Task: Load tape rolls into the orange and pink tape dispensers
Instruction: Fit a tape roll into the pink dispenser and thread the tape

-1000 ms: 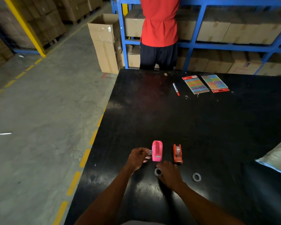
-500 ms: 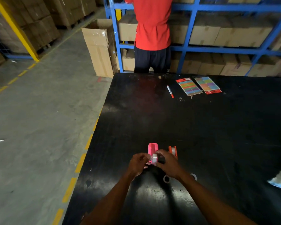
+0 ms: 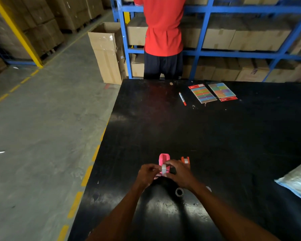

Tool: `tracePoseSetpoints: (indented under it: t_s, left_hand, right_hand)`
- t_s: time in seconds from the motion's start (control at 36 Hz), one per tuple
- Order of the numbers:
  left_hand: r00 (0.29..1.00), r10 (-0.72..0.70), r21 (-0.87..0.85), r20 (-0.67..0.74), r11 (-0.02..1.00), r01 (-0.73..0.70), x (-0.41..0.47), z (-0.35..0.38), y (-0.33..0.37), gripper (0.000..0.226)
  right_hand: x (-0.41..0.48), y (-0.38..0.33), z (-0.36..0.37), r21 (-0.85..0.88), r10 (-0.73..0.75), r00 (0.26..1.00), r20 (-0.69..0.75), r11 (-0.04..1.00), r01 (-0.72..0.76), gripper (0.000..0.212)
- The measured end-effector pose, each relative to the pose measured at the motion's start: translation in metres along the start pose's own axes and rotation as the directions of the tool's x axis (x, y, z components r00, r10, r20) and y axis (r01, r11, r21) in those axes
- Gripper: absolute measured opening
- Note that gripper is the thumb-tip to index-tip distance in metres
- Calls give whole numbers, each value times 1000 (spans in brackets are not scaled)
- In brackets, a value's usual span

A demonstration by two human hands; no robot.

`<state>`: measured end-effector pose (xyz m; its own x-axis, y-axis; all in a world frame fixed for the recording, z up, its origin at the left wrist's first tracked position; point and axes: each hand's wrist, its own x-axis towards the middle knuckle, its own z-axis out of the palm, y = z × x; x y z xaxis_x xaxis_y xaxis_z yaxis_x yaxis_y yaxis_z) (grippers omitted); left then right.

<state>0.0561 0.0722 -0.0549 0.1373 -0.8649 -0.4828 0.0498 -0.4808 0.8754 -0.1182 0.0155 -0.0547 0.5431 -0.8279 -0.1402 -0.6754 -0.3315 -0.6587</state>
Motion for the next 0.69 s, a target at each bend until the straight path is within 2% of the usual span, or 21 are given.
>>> tracePoseSetpoints:
  t_s: [0.25,0.42,0.61,0.69]
  left_hand:
    - [999,-36,-2,-10,999,36,12,1,-3,9]
    - [999,-44,10,-6,999,44,24,5,-6,11]
    - [999,-36,50,-34,998,38,40,2,-9,8]
    - [995,-19,108,-95,994,29,52,-4,-14,8]
  right_hand:
    - [2,-1,-5,-8,-2,1000,18,1000,2,37]
    - [6,0,-12,-66,41,998,40,997,-39,50]
    - [28,16,-14,-170,96,994,46,982,-87,44]
    - [38,14,-20,-183,108,992,73,979,-93,42]
